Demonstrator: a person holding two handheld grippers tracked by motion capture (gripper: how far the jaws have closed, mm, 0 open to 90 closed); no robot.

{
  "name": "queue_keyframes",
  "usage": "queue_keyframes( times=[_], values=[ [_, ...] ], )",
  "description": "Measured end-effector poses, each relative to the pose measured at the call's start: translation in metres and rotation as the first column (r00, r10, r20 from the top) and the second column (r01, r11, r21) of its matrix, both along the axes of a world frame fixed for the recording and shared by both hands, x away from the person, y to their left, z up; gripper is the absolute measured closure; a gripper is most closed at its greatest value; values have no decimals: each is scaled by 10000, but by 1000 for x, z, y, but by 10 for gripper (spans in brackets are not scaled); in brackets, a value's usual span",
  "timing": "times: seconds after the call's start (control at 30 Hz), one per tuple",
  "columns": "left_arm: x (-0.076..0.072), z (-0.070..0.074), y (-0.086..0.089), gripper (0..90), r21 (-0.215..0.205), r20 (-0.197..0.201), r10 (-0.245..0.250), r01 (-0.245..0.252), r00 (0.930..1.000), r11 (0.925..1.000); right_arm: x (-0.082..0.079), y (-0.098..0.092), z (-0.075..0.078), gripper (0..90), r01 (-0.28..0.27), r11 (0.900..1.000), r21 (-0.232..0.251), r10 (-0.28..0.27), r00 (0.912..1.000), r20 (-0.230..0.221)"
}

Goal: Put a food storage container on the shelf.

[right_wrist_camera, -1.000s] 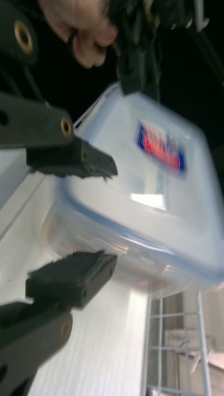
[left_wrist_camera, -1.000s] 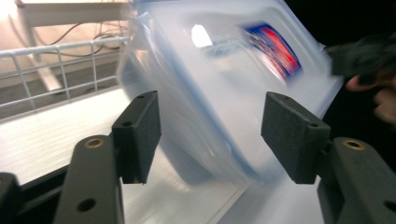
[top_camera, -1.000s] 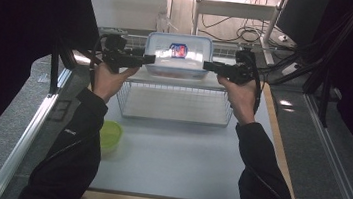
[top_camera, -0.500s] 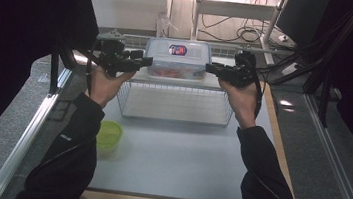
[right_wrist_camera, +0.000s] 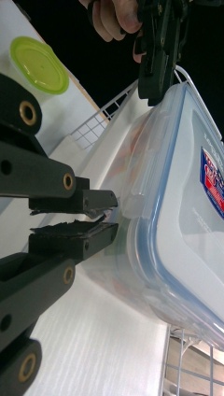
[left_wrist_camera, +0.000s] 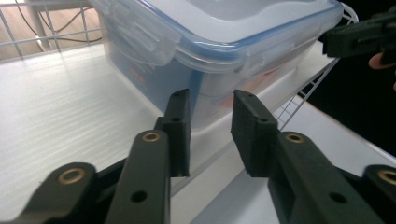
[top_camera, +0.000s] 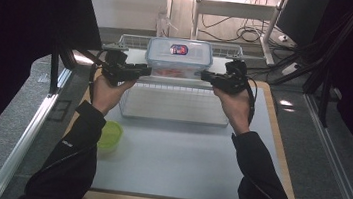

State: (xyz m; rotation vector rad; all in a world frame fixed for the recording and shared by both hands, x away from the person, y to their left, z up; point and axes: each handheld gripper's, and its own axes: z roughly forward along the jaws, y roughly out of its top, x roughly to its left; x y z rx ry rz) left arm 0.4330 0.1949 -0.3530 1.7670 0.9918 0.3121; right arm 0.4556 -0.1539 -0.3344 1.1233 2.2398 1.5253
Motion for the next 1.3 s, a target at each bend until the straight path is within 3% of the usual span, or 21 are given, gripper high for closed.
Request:
queue_keyframes(
  times=[0.1,0.4,0.63,0.97,1.3],
  values=[
    [5,-1,-2,691,-28,-143,91,-91,9999,10000,3,2,-1,818,70,10000,5,-70,10000,50],
    [14,-1,-11,694,434,-1,523,-522,9986,9977,11,2,-5,788,463,9989,-119,-462,9989,55],
    [9,-3,-12,655,238,120,414,-416,9991,9988,10,2,-5,734,415,9990,-170,-413,9991,118],
    [-10,-11,-10,421,550,453,-17,-8,9990,9985,-3,4,-2,510,224,9976,-663,-181,9977,649],
    [-29,-18,-11,288,1009,645,-493,426,9967,9940,-15,7,-6,349,-106,9932,-1159,203,9964,827]
  ],
)
